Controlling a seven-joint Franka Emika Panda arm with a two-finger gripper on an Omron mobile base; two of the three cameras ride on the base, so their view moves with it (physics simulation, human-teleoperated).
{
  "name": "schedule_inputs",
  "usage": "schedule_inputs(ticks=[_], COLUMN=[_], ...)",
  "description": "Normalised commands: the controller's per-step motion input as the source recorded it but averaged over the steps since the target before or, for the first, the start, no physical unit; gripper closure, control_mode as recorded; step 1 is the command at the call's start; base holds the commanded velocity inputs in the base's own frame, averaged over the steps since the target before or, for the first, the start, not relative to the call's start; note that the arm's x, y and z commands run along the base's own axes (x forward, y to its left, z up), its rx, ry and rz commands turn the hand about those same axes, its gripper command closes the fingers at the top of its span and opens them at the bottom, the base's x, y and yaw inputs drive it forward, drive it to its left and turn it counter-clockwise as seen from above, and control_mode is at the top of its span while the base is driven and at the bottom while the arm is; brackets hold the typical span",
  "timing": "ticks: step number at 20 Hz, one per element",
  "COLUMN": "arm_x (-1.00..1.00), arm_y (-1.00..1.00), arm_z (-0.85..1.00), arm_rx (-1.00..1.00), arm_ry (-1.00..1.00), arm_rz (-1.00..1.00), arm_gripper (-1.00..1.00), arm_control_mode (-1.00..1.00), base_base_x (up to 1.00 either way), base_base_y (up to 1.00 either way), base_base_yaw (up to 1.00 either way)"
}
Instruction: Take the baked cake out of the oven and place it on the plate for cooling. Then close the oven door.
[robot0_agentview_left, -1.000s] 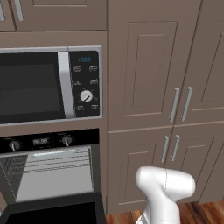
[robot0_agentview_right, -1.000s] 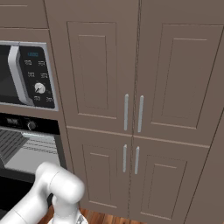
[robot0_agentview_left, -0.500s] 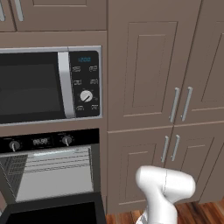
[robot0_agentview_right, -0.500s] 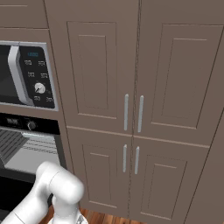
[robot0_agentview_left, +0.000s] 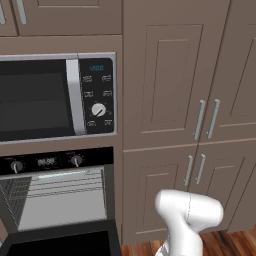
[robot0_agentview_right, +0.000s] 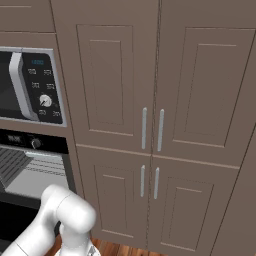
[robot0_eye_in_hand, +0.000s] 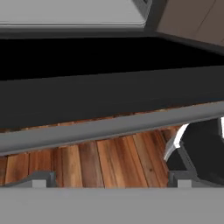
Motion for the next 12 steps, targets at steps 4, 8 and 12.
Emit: schedule_inputs(ticks=[4, 8, 12], arm_x=[0.25, 0.22, 0.14], arm_y=[0.00, 0.00, 0.00], arm_z=[-0.06, -0.11, -0.14], arm_rx=[0.00, 0.00, 0.00], arm_ry=[-0.23, -0.19, -0.17], arm_rz=[0.00, 0.00, 0.00], arm_gripper=[-1.00, -1.00, -1.00], arm_control_mode=[-1.00, -1.00, -1.00], base_base_x=[0.00, 0.00, 0.00], base_base_y=[0.00, 0.00, 0.00], base_base_yaw=[0.00, 0.00, 0.00])
